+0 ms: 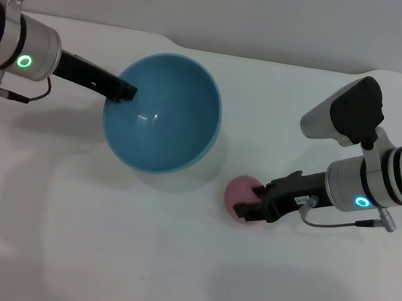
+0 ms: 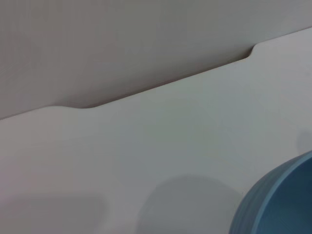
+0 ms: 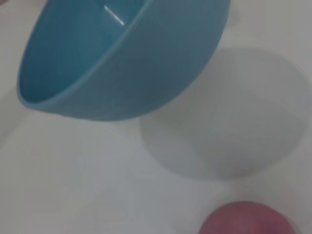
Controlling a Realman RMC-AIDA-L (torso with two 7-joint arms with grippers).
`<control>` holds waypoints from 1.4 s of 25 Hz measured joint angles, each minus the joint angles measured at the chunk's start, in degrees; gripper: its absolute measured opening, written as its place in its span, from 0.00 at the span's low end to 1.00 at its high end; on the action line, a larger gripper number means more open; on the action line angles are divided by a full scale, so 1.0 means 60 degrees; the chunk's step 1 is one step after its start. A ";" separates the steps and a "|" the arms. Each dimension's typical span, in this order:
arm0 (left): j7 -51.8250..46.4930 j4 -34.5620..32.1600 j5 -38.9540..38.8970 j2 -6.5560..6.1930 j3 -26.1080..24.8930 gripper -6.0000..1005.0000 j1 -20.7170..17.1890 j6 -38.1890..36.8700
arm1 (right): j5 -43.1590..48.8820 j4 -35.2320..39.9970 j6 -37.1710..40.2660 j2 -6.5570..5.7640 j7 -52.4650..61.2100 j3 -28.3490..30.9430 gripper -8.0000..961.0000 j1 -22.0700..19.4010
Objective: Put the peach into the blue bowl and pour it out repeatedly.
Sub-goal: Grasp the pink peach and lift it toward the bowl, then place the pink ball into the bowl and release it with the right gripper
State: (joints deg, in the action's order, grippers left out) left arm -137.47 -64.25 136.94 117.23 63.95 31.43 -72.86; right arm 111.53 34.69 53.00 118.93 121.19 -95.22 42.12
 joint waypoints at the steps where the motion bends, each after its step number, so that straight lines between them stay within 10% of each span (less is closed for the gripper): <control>1: 0.0000 0.0000 0.0000 0.0009 0.0007 0.00 0.0023 0.0019 | 0.0136 -0.0001 -0.0001 -0.0002 0.0001 -0.0009 0.61 0.0000; 18: 0.0048 0.0117 -0.0001 0.0033 0.0300 0.00 0.0289 0.0217 | 0.0166 0.2510 0.0347 -0.0051 -0.0035 0.2013 0.11 -0.2165; 27: -0.0047 0.0697 -0.0010 0.0115 0.2532 0.00 0.0856 0.0479 | -0.1483 0.4709 0.3068 -0.0065 -0.0861 0.4821 0.07 -0.3334; 35: -0.1226 0.1481 -0.0036 0.0243 0.4804 0.00 0.1952 0.0918 | -0.1841 0.5577 0.5053 -0.0072 -0.1770 0.4627 0.06 -0.2864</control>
State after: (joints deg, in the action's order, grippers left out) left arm -144.83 -55.37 136.72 118.68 92.77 43.14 -67.36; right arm 100.49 68.16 83.32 118.50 110.57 -67.46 24.94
